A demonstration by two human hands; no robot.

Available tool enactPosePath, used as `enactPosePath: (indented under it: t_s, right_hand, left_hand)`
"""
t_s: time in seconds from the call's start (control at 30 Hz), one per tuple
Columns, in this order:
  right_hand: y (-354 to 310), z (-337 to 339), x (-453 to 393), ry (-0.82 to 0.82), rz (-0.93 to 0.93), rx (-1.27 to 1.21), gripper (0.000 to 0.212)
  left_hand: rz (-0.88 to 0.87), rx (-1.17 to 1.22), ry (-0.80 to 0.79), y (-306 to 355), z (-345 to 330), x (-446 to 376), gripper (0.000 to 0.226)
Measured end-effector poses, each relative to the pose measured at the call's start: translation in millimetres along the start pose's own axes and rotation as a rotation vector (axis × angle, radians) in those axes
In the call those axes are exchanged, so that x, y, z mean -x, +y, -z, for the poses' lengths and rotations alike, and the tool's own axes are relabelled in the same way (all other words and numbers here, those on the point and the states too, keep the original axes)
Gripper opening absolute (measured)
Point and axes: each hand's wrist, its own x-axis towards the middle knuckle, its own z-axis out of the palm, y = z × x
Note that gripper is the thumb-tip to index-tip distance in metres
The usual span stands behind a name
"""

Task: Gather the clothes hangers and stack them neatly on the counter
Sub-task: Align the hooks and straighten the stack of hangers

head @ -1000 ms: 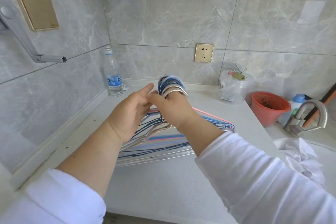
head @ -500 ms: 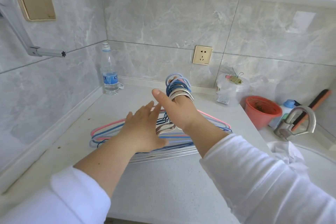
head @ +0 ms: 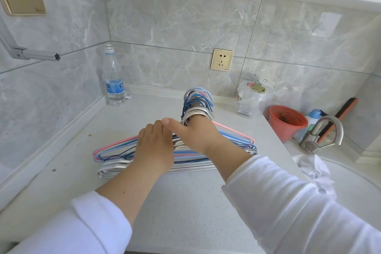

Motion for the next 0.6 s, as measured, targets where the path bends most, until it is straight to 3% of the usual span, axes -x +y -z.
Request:
enactPosePath:
  t_s: [0.17, 0.2, 0.3, 0.37, 0.5, 0.6]
  right_hand:
    - [19, -1, -3, -0.010, 0.023, 0.162, 0.042]
    - [26, 0, -1, -0.022, 0.017, 0.231, 0.051]
    - [53, 6, 10, -0.074, 0.006, 0.480, 0.107]
    - [76, 14, 14, -0.084, -0.042, 0.579, 0.119]
    - [108, 28, 9, -0.085, -0.192, 0.649, 0.115]
    - [113, 26, -2, -0.072, -0.180, 0.652, 0.103]
  left_hand:
    - [0.018, 0.037, -0.005, -1, 1, -6, 0.065]
    - [0.014, 0.039, -0.010, -2, 1, -7, 0.065]
    - [0.008, 0.007, -0.008, -3, 0, -13, 0.066]
    - [0.010, 0.012, -0.008, -3, 0, -15, 0.066]
    - [0.002, 0.030, 0.004, -5, -2, -18, 0.066]
    - [0.009, 0.047, 0.009, -8, -3, -23, 0.065]
